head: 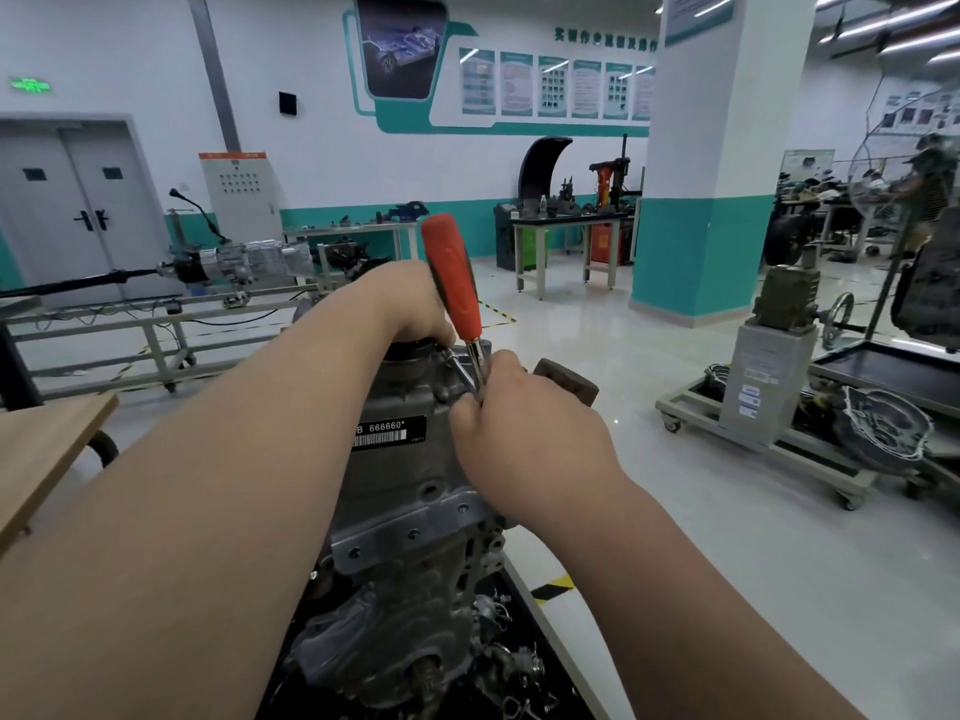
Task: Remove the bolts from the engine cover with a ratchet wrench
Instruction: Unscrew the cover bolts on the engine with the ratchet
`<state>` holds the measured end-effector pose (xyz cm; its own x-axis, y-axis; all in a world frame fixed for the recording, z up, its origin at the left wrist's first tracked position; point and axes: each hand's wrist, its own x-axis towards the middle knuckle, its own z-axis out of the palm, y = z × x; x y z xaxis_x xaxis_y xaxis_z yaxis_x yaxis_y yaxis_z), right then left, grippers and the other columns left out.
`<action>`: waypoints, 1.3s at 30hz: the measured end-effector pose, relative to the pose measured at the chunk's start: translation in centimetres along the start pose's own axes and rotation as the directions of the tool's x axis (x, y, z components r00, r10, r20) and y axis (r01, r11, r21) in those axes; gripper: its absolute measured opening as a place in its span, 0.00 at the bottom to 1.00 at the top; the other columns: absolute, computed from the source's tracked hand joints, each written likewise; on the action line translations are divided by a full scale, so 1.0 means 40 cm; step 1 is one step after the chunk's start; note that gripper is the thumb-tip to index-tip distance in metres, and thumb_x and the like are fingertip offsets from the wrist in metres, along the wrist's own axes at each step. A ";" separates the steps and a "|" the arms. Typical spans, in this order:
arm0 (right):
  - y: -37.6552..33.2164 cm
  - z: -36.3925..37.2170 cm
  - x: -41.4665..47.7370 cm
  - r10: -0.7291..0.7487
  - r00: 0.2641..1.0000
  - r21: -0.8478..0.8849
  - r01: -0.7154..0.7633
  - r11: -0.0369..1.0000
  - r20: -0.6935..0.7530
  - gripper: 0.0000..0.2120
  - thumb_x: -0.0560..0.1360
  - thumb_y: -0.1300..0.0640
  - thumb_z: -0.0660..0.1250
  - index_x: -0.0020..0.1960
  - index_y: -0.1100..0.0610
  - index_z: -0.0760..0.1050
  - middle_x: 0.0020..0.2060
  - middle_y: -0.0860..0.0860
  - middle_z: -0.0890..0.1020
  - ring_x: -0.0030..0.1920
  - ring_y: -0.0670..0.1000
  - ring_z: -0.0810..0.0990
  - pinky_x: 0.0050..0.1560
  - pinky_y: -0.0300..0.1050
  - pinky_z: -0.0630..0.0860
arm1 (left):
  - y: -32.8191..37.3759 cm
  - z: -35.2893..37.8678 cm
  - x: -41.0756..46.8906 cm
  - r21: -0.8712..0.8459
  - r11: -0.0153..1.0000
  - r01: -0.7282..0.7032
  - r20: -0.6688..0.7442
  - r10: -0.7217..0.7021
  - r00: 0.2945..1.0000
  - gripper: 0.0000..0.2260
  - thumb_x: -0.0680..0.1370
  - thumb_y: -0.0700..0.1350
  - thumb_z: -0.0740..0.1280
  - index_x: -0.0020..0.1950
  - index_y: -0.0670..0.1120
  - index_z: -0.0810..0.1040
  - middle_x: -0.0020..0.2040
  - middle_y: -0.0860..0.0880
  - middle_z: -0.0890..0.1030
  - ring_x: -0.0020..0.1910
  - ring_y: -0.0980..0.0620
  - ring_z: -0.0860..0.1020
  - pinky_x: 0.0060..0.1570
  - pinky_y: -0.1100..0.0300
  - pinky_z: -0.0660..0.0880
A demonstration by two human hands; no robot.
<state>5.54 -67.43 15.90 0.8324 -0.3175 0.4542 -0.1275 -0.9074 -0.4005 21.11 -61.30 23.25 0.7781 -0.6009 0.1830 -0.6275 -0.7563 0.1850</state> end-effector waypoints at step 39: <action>0.039 -0.027 0.004 -0.028 0.981 0.289 -0.028 0.957 0.190 0.09 0.80 0.52 0.55 0.48 0.57 0.67 0.38 0.52 0.74 0.37 0.54 0.74 0.36 0.45 0.68 | 0.045 0.032 -0.018 0.219 0.971 0.091 -0.095 -0.071 0.993 0.05 0.76 0.45 0.69 0.43 0.44 0.77 0.43 0.47 0.79 0.46 0.46 0.79 0.52 0.49 0.78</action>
<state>4.88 -69.21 16.21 0.9229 -0.2336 0.3062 0.0105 -0.7796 -0.6262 19.44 -62.55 22.24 0.8148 -0.5179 0.2604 -0.5328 -0.8461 -0.0155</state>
